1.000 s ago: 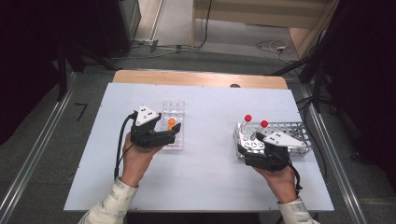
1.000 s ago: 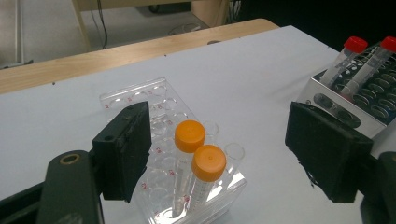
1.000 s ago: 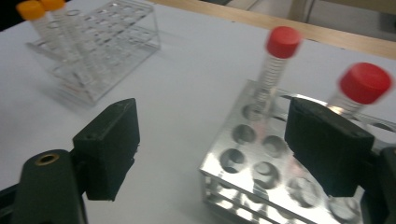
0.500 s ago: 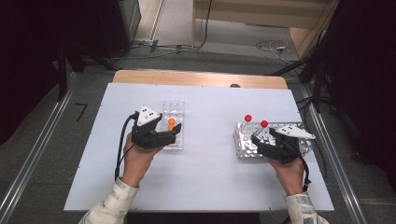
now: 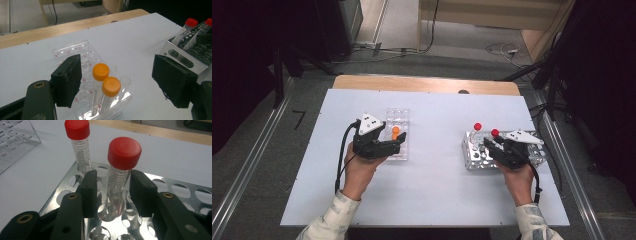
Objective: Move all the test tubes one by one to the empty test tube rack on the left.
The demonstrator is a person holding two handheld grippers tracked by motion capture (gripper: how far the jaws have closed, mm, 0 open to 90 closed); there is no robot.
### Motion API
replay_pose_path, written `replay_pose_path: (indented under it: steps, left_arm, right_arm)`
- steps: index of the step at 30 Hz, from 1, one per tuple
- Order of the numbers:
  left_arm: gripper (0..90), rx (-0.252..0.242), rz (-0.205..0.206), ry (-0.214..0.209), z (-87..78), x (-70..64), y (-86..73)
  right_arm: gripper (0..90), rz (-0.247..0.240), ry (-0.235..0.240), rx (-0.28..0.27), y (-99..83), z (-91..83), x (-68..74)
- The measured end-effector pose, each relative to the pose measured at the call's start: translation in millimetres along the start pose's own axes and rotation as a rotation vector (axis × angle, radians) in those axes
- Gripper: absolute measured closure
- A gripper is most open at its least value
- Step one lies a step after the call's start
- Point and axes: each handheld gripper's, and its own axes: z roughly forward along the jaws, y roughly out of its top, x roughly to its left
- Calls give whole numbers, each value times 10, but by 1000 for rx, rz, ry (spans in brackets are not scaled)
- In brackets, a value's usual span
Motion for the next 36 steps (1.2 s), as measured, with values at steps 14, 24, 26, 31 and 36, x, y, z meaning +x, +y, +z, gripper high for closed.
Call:
replay_pose_path:
  steps: [14, 24, 26, 31, 36]
  left_arm:
    - [243, -5, 2, 2, -7, 0, 2]
    - [220, -8, -2, 6, -12, 0, 4]
    - [220, -9, -2, 4, -14, -1, 4]
    - [221, -12, -1, 2, -22, -9, 7]
    - [221, -15, 2, -1, -29, -14, 11]
  right_arm:
    - [715, 0, 11, -25, 76, -93, -21]
    - [719, -23, 13, -94, 266, -348, 28]
    - [719, -32, 16, -100, 286, -385, 42]
    - [720, -41, 32, -96, 321, -447, 85]
    - [719, -49, 54, -87, 336, -475, 149]
